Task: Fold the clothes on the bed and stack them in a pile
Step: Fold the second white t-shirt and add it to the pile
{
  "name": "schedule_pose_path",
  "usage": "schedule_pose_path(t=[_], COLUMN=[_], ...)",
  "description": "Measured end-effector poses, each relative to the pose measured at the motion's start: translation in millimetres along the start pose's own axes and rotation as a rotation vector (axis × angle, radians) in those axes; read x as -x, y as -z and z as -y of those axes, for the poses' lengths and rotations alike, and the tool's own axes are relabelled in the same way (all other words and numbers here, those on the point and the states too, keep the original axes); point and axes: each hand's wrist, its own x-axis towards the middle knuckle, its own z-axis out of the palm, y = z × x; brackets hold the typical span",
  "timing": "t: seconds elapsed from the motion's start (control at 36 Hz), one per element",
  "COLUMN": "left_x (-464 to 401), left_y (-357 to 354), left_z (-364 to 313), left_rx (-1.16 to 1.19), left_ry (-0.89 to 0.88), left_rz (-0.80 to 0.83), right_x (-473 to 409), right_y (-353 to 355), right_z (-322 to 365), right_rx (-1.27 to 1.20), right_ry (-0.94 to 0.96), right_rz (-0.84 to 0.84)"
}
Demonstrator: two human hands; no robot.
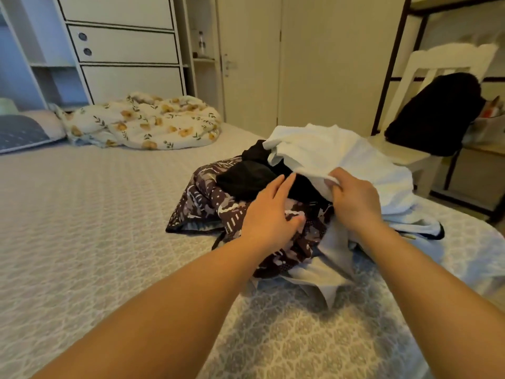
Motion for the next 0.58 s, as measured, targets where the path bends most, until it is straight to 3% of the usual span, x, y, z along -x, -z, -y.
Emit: schedule_pose_path(t=[0.08,0.14,0.28,0.33,0.42,0.58], left_x=[-9,-13,-11,-4,11,39], left_y=[21,36,80,96,110,116], left_z=[-11,-15,-24,-28,-31,-40], left_rx=[0.086,0.017,-0.176,-0.309,-0.458,-0.643], left_ry=[-0.044,-0.095,-0.104,-0.122,-0.186,-0.326], left_rz=[-0.091,-0.121,0.045,0.112,0.189,0.359], right_x=[1,1,1,4,12,43], right_y=[18,29,56,66,76,89], right_z=[26,43,76,83,88,76], right_rx=[-0.186,-0.305,-0.401,-0.444,-0.58,-0.157], right_ry=[0.136,0.181,0.228,0.185,-0.022,-0.046], right_rz=[0.079,0.124,0.216,0.293,0.424,0.806])
